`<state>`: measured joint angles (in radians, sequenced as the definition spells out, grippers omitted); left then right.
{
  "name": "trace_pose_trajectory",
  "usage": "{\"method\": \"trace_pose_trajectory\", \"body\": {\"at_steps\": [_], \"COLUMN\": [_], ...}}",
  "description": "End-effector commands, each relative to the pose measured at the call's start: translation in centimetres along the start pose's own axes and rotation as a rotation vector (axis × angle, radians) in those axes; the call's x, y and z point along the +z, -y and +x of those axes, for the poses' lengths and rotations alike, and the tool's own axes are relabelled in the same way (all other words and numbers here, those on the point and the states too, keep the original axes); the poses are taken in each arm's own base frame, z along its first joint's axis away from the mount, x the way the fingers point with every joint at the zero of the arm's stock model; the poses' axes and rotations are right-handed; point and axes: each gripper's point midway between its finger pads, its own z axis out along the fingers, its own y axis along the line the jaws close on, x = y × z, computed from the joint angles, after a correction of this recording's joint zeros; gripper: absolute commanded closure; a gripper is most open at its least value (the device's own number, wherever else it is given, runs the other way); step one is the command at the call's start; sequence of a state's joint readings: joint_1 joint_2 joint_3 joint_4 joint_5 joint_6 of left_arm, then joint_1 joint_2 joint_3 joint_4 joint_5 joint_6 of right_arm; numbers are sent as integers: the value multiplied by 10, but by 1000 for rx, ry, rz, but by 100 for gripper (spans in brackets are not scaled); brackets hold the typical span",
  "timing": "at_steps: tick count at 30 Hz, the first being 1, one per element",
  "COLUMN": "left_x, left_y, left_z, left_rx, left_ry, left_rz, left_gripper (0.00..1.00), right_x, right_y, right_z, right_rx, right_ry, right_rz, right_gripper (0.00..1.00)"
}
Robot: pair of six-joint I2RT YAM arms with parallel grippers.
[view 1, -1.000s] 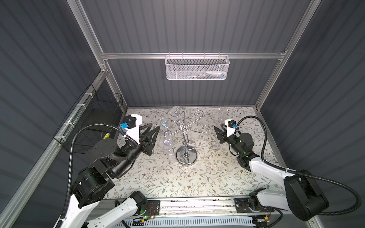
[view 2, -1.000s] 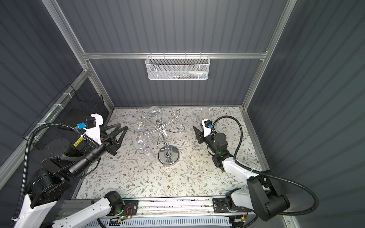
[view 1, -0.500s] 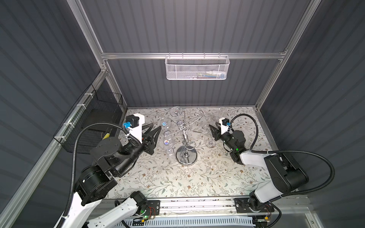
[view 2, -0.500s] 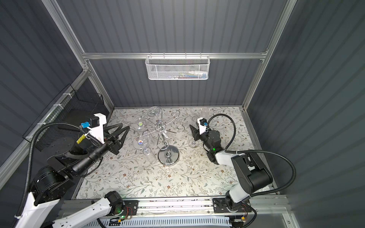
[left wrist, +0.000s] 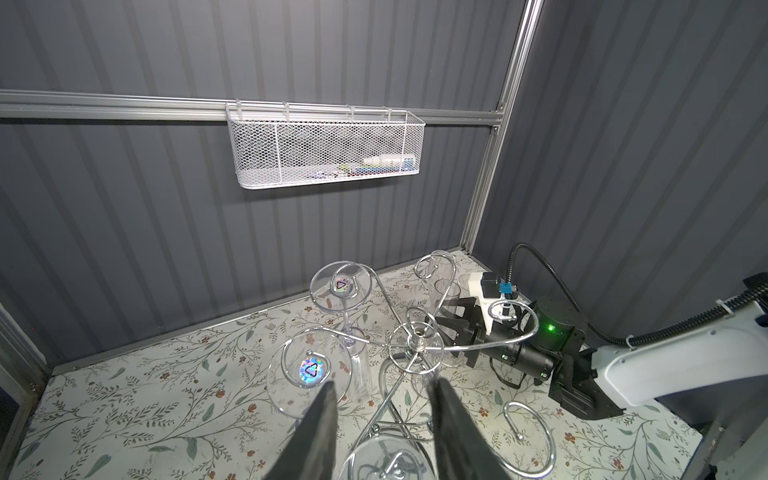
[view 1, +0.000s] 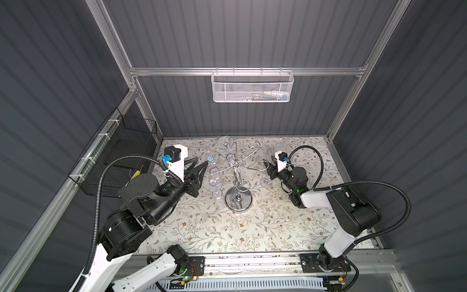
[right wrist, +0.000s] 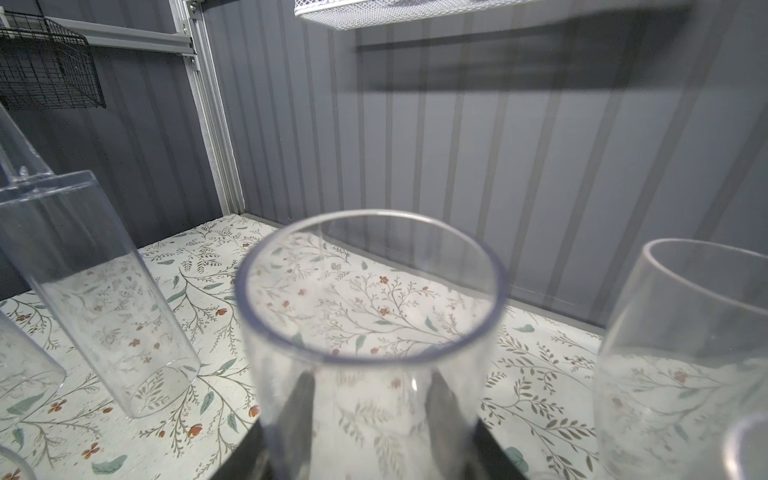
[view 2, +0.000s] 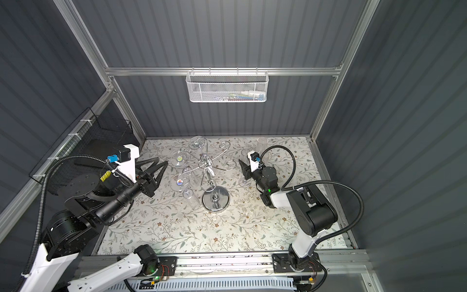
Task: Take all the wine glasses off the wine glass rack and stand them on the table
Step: 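Lower the flute upright onto the table beside the standing flutes with the right gripper, then open the right gripper and draw it back from the placed flute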
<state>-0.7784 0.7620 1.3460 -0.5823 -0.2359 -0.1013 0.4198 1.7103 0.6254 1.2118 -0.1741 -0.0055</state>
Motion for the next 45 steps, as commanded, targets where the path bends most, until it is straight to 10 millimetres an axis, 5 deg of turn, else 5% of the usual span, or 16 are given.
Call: {"method": "trace_pose_trajectory", "body": {"at_steps": [1, 7, 10, 11, 34, 45], "left_x": [-1, -2, -3, -4, -17, -25], "left_y": [-1, -1, -2, -2, -7, -9], "left_z": [-3, -3, -2, -2, -8, -12], "left_rx": [10, 8, 5, 4, -1, -22], "left_ry": [20, 22, 20, 22, 47, 70], "left_rz": [-4, -7, -9, -10, -24, -24], "left_gripper": [61, 61, 61, 61, 59, 58], "right_x": [1, -1, -2, -2, -21, -52], "right_y": [-1, -1, 0, 0, -3, -1], "right_z": [-20, -19, -18, -18, -51, -128], "right_rx": [-33, -37, -42, -41, -64, -91], "right_ry": [76, 78, 75, 73, 140, 210], "right_rz": [8, 14, 25, 30, 45, 86], "right_gripper": [60, 45, 20, 2, 1, 1]}}
